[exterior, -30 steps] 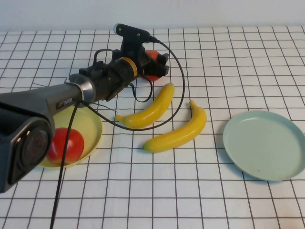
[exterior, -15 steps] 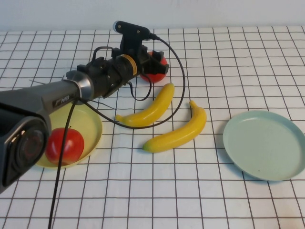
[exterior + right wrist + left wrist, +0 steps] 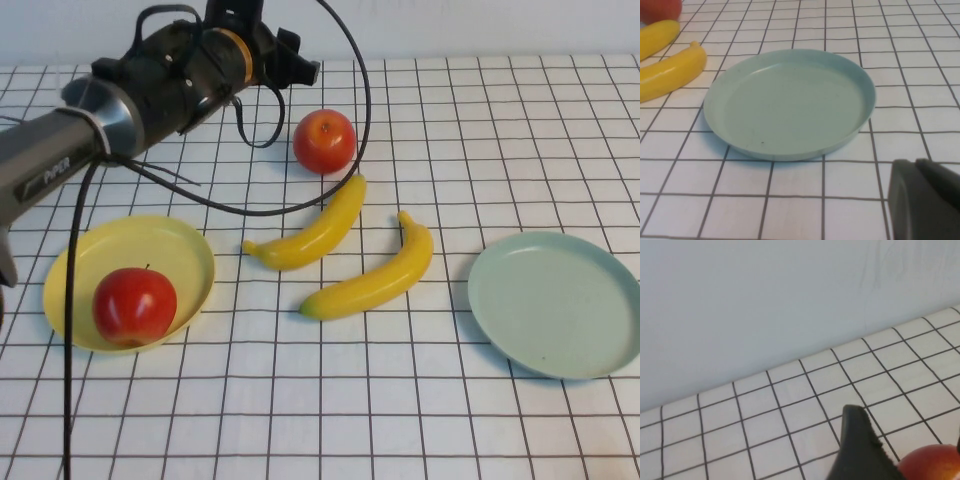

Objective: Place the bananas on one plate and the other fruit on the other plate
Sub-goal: Put one type of fruit in the left plate

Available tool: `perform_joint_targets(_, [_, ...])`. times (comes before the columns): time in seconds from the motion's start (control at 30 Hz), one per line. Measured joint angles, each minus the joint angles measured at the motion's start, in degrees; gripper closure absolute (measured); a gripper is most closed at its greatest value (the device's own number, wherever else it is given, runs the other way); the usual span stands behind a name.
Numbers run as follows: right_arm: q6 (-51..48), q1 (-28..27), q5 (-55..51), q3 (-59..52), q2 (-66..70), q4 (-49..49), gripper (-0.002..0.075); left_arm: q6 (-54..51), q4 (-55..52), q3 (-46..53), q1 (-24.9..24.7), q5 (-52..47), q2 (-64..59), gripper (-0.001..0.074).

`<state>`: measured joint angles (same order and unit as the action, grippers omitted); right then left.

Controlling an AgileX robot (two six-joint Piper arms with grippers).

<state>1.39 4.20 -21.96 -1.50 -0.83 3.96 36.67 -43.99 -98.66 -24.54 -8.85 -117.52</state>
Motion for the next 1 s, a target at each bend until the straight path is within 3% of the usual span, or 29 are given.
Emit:
perform_joint_targets(0.17, [0.0, 0.0, 0.0, 0.0, 0.0, 0.0, 0.0743, 0.0, 5.4, 0.4, -0.6, -1.8, 0.8, 0.034])
perform_joint_targets(0.3, [0.0, 0.0, 0.0, 0.0, 0.0, 0.0, 0.0743, -2.2, 6.9, 2.7, -0.6, 1.5, -0.2, 0.0129])
perform_joint_targets(0.4, [0.0, 0.0, 0.0, 0.0, 0.0, 0.0, 0.0743, -2.6, 7.0, 3.8, -0.6, 5.3, -2.2, 0.0069])
perform_joint_targets(0.7, [0.0, 0.0, 0.0, 0.0, 0.0, 0.0, 0.0743, -3.2, 6.9, 4.1, -0.4, 16.4, -12.1, 0.0067])
perform_joint_targets(1.0, [0.0, 0.0, 0.0, 0.0, 0.0, 0.0, 0.0743, -3.2, 6.9, 4.1, 1.3, 22.5, -14.5, 0.0067])
